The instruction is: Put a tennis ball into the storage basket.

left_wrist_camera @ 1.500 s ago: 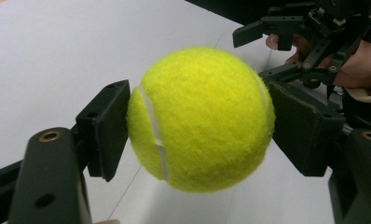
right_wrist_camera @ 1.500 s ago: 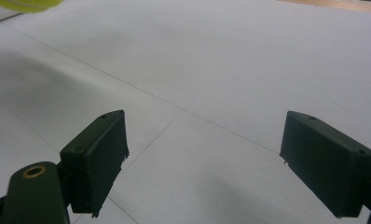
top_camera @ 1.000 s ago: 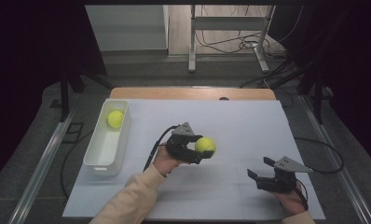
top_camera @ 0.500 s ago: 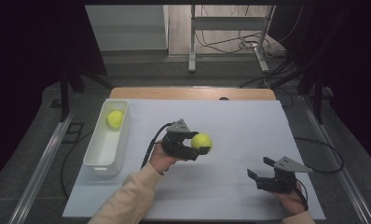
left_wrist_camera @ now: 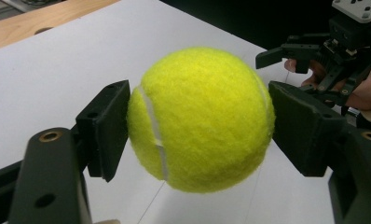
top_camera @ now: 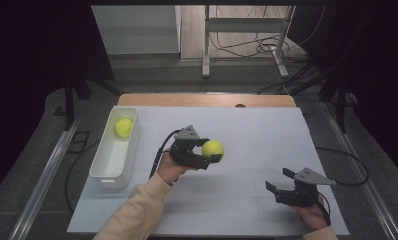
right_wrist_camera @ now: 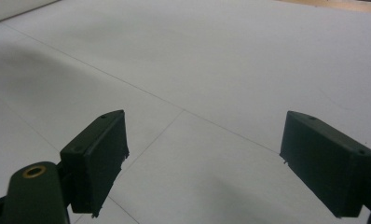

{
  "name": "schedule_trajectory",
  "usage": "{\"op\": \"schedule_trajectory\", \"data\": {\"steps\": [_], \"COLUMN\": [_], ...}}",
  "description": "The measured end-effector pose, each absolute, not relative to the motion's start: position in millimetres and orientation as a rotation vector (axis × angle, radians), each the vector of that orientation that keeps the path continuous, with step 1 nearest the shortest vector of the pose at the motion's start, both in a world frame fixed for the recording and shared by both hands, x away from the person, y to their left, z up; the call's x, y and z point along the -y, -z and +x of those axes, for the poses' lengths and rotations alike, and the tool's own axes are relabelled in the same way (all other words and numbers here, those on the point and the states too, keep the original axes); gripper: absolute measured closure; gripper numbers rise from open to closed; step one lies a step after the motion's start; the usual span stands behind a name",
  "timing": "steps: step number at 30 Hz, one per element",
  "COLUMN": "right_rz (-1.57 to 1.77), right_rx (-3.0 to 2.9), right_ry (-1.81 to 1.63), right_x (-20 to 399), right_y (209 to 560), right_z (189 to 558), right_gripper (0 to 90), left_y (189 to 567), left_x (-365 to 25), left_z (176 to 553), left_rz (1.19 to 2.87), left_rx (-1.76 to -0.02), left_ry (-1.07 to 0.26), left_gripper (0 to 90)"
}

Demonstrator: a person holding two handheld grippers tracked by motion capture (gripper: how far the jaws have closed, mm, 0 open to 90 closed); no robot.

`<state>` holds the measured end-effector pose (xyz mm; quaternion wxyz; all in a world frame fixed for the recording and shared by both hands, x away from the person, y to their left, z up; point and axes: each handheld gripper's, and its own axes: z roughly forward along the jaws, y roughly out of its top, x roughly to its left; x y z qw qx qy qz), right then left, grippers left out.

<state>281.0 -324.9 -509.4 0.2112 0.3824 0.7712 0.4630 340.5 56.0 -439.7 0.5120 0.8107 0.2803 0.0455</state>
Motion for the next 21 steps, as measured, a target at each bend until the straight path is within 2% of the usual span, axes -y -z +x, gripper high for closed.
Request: {"op": "schedule_trajectory", "data": {"steps": [21], "right_rz": [1.062], "right_rx": [-2.142], "right_ry": [-1.285], "right_x": [324.7], "right_y": [509.4], "right_z": [281.0], "right_gripper": [15.2], "left_y": [428.9], "left_x": [-81.4], "left_z": [343.9], "left_rz": [1.893], "left_rx": [-0.725], "left_ry": [-0.153], "left_gripper": [25.3]}}
